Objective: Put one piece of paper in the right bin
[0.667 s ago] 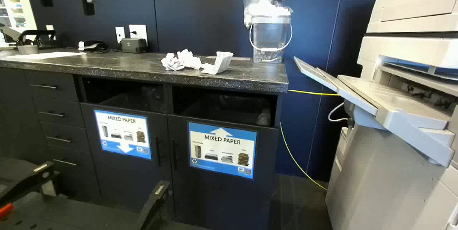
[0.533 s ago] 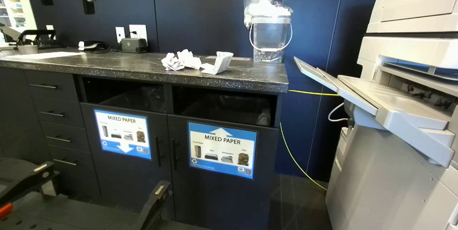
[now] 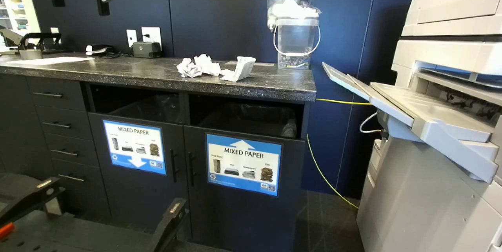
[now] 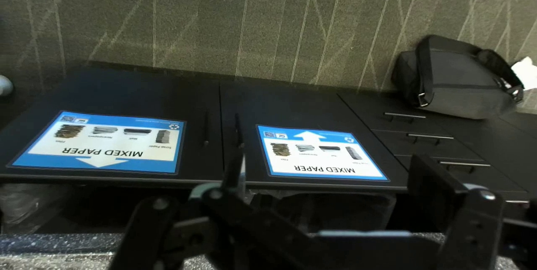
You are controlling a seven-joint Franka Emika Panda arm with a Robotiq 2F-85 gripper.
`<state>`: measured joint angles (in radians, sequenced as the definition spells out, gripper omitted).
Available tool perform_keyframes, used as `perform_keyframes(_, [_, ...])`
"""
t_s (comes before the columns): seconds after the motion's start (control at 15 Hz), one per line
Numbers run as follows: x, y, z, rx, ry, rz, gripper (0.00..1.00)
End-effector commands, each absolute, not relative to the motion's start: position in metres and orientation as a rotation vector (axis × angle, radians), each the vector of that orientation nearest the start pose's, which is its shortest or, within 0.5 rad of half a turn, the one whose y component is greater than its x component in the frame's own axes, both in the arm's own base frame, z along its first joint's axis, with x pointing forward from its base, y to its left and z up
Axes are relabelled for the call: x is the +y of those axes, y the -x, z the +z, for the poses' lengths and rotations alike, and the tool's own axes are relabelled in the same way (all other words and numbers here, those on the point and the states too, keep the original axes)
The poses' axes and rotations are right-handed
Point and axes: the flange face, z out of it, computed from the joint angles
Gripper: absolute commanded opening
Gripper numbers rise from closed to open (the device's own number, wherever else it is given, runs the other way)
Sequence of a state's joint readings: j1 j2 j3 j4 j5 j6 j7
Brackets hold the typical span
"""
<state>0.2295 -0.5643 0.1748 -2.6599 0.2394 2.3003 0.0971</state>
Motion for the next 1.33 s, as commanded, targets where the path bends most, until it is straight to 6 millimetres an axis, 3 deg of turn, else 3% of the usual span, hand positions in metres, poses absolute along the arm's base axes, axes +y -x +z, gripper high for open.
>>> perform_keyframes(0.0, [0.156, -0.402, 0.451, -0.158, 2.975, -0.270, 1.00])
perform_keyframes(0.27, [0.167, -0.468, 0.460, -0.084, 2.949, -0.245, 1.00])
perform_keyframes(0.53, [0.193, -0.527, 0.442, 0.111, 2.912, -0.201, 1.00])
perform_keyframes(0.73, [0.206, -0.565, 0.421, 0.371, 2.861, -0.167, 1.00])
perform_keyframes(1.27, [0.190, -0.648, 0.385, 0.983, 2.797, -0.225, 1.00])
